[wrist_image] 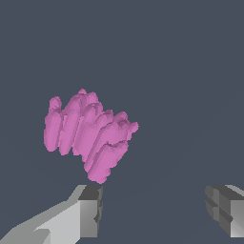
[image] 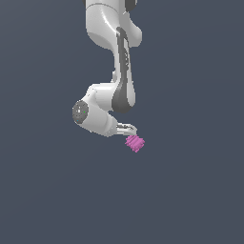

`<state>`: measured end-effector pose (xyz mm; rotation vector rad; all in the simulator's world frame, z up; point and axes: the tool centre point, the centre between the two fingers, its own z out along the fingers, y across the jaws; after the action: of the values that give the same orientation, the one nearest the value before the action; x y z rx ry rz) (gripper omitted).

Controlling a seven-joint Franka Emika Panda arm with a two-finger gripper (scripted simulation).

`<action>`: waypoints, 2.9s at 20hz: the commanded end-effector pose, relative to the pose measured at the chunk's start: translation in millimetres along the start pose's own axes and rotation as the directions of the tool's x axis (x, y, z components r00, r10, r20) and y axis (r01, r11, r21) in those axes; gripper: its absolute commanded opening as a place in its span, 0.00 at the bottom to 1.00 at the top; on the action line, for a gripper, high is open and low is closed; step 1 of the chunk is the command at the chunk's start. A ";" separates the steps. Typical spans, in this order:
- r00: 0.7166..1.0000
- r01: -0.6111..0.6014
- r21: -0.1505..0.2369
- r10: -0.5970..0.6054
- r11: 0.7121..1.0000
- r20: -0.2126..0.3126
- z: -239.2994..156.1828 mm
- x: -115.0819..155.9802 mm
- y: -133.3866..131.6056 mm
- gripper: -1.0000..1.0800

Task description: Pick up the object and move it to a goal position.

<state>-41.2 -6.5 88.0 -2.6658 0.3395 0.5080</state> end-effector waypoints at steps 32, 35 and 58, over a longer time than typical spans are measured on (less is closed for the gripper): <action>0.973 -0.149 0.394 0.062 0.907 0.223 55.1 -4.8 -41.2 0.81; 0.973 -0.149 0.394 0.062 0.907 0.223 55.4 -4.9 -41.4 0.00; 0.973 -0.149 0.395 0.063 0.907 0.224 53.7 -35.0 -24.4 0.00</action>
<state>-75.1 46.2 62.8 -2.1754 0.4737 0.6613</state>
